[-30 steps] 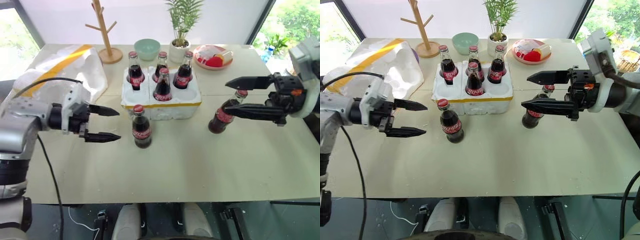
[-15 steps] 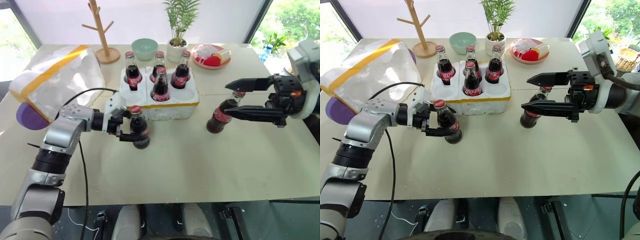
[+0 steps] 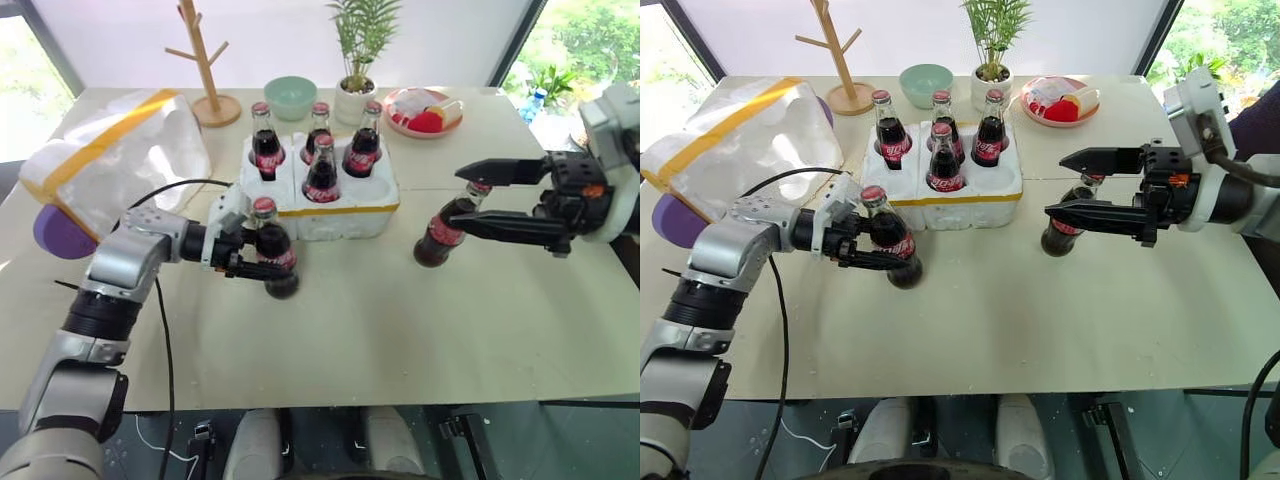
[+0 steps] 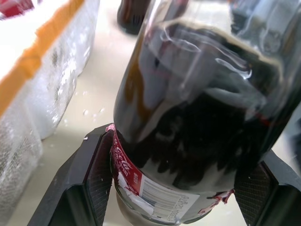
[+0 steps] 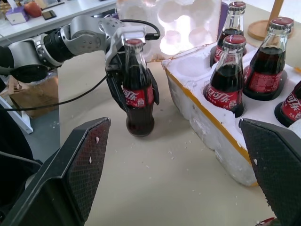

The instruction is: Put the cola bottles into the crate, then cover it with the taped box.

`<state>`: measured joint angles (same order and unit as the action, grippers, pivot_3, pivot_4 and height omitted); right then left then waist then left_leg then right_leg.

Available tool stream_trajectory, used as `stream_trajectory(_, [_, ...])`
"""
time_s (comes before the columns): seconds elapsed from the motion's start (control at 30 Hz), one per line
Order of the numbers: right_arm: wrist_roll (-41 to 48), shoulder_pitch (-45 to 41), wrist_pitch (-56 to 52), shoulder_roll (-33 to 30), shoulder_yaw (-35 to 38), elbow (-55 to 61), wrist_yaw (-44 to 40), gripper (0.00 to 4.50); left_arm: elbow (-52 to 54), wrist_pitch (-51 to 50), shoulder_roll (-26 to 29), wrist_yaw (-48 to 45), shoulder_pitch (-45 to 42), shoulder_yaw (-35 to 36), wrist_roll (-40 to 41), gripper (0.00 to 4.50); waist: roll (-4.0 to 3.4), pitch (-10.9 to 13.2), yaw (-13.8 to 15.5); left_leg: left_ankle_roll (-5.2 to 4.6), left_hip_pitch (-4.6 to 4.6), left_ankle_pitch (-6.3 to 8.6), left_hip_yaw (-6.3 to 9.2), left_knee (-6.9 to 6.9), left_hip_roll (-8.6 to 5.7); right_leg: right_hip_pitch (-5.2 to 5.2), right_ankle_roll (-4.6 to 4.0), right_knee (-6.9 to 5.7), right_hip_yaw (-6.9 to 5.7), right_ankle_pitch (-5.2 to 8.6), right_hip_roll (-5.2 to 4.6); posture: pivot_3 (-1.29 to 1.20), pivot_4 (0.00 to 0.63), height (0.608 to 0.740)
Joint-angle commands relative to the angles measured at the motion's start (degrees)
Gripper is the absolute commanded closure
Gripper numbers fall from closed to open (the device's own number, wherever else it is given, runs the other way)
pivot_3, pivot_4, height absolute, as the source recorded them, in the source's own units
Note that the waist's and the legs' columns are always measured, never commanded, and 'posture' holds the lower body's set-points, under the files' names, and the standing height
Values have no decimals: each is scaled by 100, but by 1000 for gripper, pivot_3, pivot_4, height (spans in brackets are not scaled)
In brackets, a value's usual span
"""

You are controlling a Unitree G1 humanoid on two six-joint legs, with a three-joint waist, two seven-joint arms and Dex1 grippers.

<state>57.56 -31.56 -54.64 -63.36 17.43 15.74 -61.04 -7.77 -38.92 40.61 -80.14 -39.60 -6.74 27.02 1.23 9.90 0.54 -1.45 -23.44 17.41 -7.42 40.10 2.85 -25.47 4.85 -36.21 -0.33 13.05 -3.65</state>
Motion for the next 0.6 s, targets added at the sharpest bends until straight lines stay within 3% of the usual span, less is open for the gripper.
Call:
stream_trajectory(0.03, [47,-41,104,48,187,114,39,0,187,-618,286,-186,-461,686,721,1690,0,0,-4,0,0,0,0,0,0,0,0,0,0,0,0,0,150,740])
stream_trajectory(0.2, [-6,-54,157,113,137,102,49,0,-596,-748,284,252,-1176,1164,807,1690,0,0,17,0,0,0,0,1,-3,2,1,0,0,0,1,0,150,740])
stream_trajectory(0.6, [183,-351,-68,257,66,324,463,0,-3431,1488,-359,969,-2659,1054,-438,1690,4,2,13,3,-4,-2,-15,2,-9,2,2,2,-4,-1,2,0,150,740])
